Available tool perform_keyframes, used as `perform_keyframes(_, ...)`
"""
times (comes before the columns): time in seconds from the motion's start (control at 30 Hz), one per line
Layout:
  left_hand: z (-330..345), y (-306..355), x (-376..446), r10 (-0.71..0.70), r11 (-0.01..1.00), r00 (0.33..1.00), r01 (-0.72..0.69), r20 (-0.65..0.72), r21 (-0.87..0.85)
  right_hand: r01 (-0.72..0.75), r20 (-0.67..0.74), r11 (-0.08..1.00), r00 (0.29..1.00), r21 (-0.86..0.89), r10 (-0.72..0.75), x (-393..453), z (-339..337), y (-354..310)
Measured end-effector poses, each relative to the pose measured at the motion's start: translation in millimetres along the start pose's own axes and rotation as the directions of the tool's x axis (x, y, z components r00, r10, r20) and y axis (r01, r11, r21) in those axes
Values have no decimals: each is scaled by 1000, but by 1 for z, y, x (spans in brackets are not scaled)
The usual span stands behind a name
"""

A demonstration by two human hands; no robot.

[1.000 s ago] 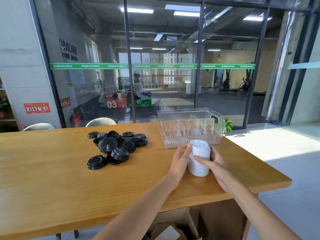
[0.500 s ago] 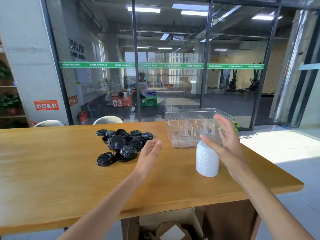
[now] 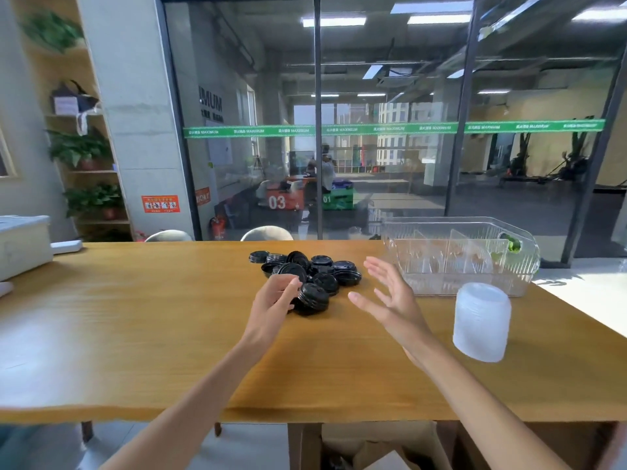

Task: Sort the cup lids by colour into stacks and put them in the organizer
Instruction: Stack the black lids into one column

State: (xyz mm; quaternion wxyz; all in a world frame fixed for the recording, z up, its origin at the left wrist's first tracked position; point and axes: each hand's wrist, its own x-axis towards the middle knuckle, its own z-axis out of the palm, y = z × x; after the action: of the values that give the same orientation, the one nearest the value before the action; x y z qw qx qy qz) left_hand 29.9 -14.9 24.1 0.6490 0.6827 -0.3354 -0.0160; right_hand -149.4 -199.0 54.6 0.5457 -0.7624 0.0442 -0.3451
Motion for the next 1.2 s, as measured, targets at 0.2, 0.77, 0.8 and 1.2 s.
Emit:
perform_keyframes(0.2, -46, -26, 3, 150, 896, 982, -85, -117, 436, -90, 49, 996, 995, -7, 90, 14, 44, 25)
perform_keyframes(0.77, -43, -53, 32, -196, 769, 977, 207, -85, 605, -155, 71, 941, 980, -301, 185, 60, 80, 63)
perform_keyframes(0.8, -43, -53, 32, -196, 779, 977, 210, -89, 591, -161, 72, 939, 979, -304, 191, 61, 79, 65)
perform_keyframes(1.2, -49, -45, 3, -96, 806, 989, 145, -115, 574, -125, 42, 955, 989, -269, 141, 49, 74, 75)
